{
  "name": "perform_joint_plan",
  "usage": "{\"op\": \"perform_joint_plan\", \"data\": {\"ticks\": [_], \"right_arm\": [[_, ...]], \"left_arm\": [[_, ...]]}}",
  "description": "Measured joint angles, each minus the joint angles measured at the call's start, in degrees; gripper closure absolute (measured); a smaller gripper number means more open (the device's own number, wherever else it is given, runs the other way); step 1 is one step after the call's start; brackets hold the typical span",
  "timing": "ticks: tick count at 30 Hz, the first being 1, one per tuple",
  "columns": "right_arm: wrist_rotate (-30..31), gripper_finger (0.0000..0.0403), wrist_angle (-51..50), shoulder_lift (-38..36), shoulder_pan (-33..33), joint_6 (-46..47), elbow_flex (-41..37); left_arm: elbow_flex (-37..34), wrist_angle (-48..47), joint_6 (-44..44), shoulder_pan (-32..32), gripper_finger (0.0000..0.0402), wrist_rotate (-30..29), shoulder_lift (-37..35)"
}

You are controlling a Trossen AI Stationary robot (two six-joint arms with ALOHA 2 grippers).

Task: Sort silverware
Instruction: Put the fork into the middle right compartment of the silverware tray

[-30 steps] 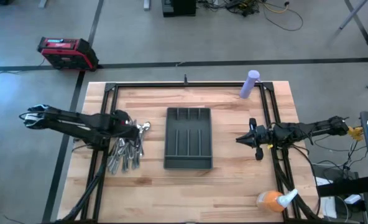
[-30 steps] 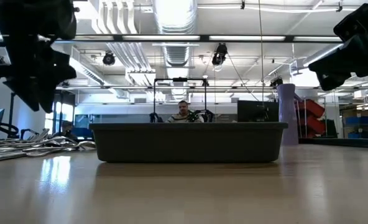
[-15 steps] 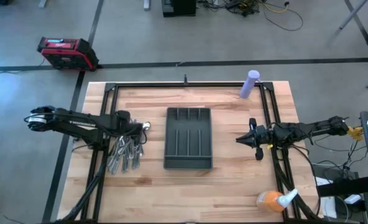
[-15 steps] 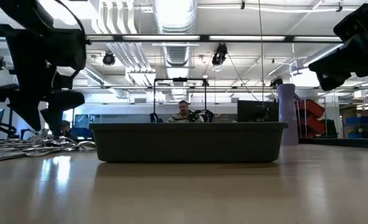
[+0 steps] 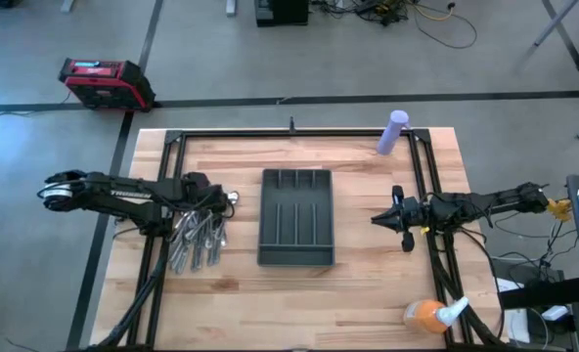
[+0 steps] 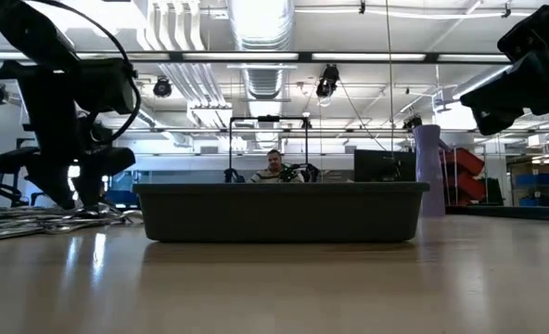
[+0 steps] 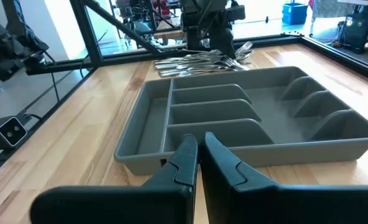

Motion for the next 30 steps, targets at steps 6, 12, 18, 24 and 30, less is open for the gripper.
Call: {"op": "perform_joint_plan", "data": {"ticks": [6,12,18,24,30], "right_arm": [[-0.02,0.0401,0.00,0.00,0.00,0.00,0.02],[-0.01,0.0401,0.02,-0.02,-0.01,0.00,0.00],[-0.02,0.0401,0.01,-0.01,0.01,0.00,0.02],[0.00,0.0401,0.16,0.00,0.01,-0.08,0.00],[0.00,0.0401,0.55,0.00,-0.01,-2.61,0.00]], "left_arm": [[2.33,-0.10,3.13,-0.04,0.0288,1.69,-0.02],[5.14,0.09,7.05,-0.04,0.0343,2.27,0.02],[5.93,-0.04,8.93,-0.04,0.0385,2.27,-0.02],[5.91,-0.20,10.37,-0.07,0.0398,3.52,-0.02],[5.99,-0.22,11.98,-0.30,0.0401,3.82,-0.05]]}}
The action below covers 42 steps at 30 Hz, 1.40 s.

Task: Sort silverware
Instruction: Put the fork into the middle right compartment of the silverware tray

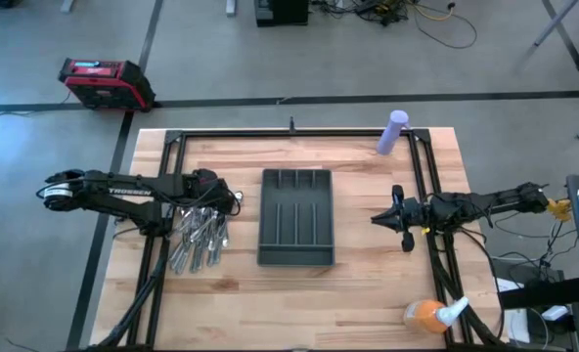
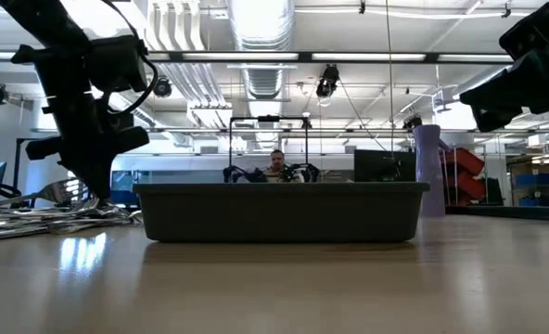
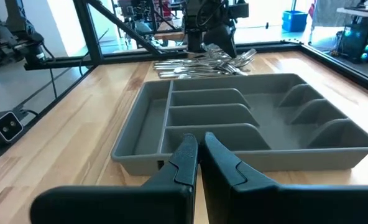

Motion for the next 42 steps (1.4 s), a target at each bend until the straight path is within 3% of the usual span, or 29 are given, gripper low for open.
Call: {"op": "perform_joint_plan", "data": {"ticks": [11,15,31,35,42], "right_arm": [[-0.02,0.0401,1.27,0.00,0.00,0.05,0.00],[0.32,0.0401,4.48,0.00,0.00,4.91,0.00],[1.55,0.0396,12.09,2.57,0.00,6.96,0.02],[1.55,0.0365,16.27,7.73,0.00,7.12,0.02],[1.55,0.0263,26.01,20.19,0.00,6.15,0.02]], "left_arm": [[4.06,-1.12,2.96,-2.17,0.0402,1.99,-0.02],[5.33,-0.70,3.38,-3.56,0.0401,1.97,0.10],[12.04,8.92,9.87,-8.72,0.0401,1.52,5.69],[14.95,2.26,10.64,-9.53,0.0401,3.37,6.92],[18.07,-12.60,1.79,-16.40,0.0399,8.58,8.00]]}}
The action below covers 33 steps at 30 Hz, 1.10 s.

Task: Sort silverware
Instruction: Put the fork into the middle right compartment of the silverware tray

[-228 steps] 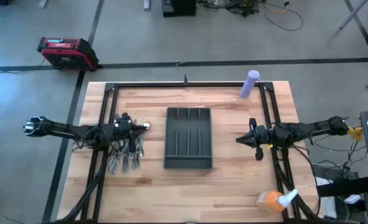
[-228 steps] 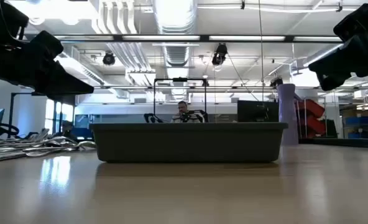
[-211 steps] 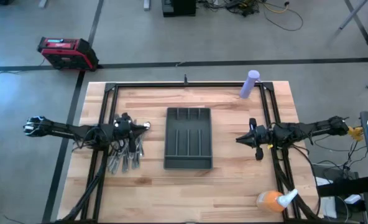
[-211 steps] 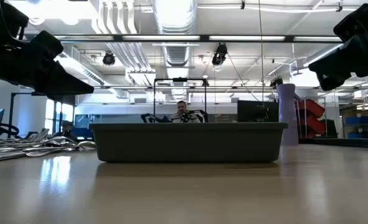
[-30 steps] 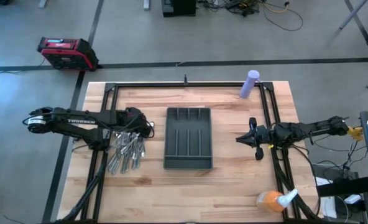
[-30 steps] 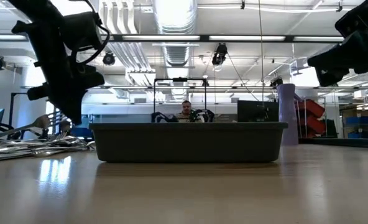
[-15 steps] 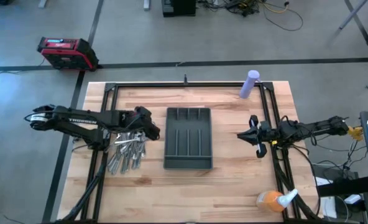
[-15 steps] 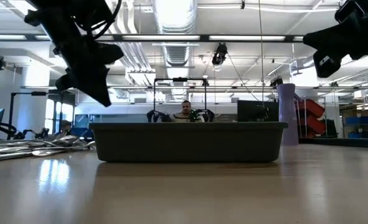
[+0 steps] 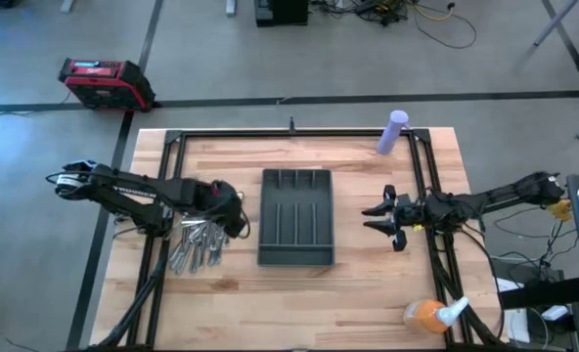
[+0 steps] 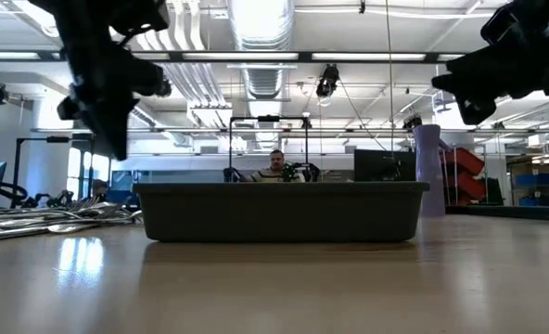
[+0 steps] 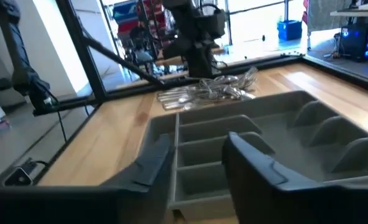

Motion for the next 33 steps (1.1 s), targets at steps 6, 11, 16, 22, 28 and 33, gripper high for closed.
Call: {"op": "perform_joint_plan", "data": {"ticks": [6,11,16,22,28,33], "right_arm": [[0.00,0.0203,9.96,8.81,0.00,-3.04,0.00],[-0.09,0.0184,14.22,13.14,0.02,-2.89,0.00],[-0.26,0.0178,14.22,15.47,0.02,-1.15,0.00],[-0.14,0.0187,14.19,17.07,0.02,-1.05,1.13],[0.50,0.0204,13.57,22.18,0.02,-1.33,5.04],[1.51,0.0226,13.31,27.79,0.02,-3.16,8.88]], "left_arm": [[-2.16,3.80,-0.81,-5.12,0.0356,-3.97,2.42],[-6.08,9.54,3.95,-4.97,0.0287,-3.14,6.01],[-9.09,10.41,7.17,-4.89,0.0214,-3.89,8.93],[-11.74,15.56,11.73,-4.89,0.0159,-9.73,10.71],[-15.43,26.24,16.48,-4.75,0.0161,-11.19,12.38],[-16.34,28.08,15.51,-4.77,0.0220,-10.77,12.26]]}}
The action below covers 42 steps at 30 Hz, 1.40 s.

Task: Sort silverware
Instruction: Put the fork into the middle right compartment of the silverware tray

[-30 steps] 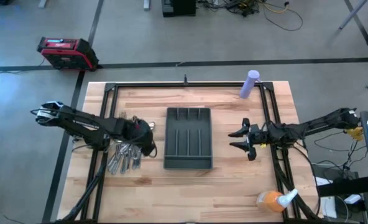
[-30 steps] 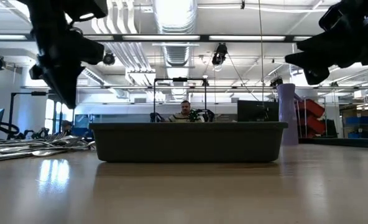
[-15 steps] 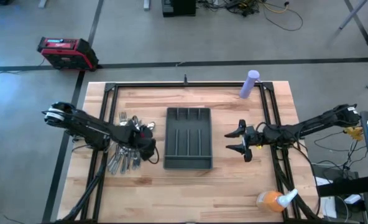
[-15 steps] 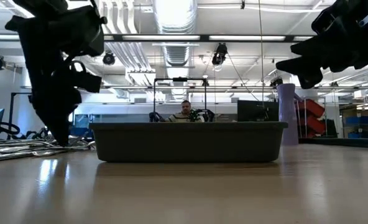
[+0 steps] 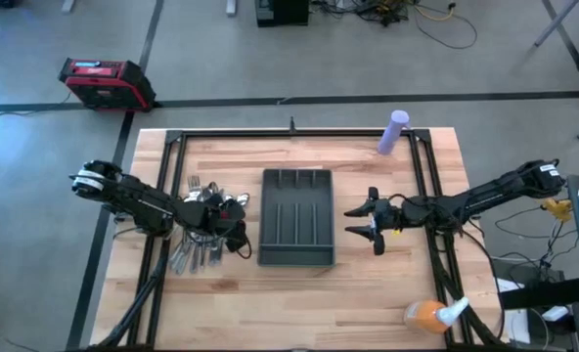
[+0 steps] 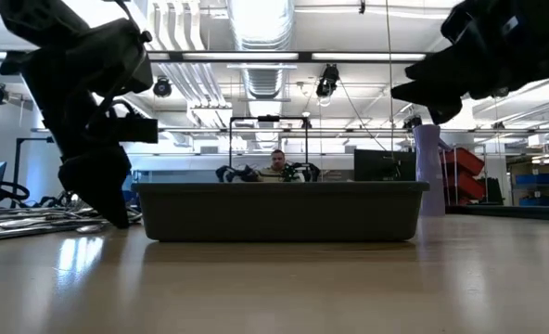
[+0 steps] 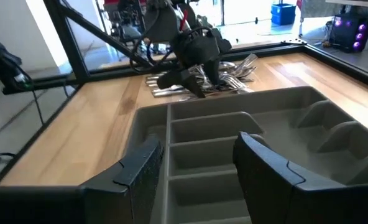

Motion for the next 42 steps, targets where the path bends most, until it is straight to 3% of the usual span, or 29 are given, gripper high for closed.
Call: {"op": "perform_joint_plan", "data": {"ticks": [7,14,25,34,42], "right_arm": [[0.00,0.0258,0.02,7.25,0.00,-2.36,5.76],[0.02,0.0242,-6.58,12.94,0.00,-4.23,10.94],[0.11,0.0201,-5.34,20.36,0.00,-6.43,15.13],[0.53,0.0183,-4.27,29.86,-0.08,-12.16,21.77],[7.47,0.0182,2.40,36.75,-1.24,-19.44,29.94]], "left_arm": [[-0.11,2.94,3.05,0.06,0.0380,0.67,-2.00],[-0.70,1.76,4.07,-0.47,0.0400,-2.08,-8.88],[-2.46,2.97,6.13,-0.70,0.0401,-4.73,-24.67],[-5.85,35.18,11.57,-0.70,0.0401,-3.99,-30.04],[-5.95,59.33,12.88,-0.66,0.0402,-0.87,-26.56]]}}
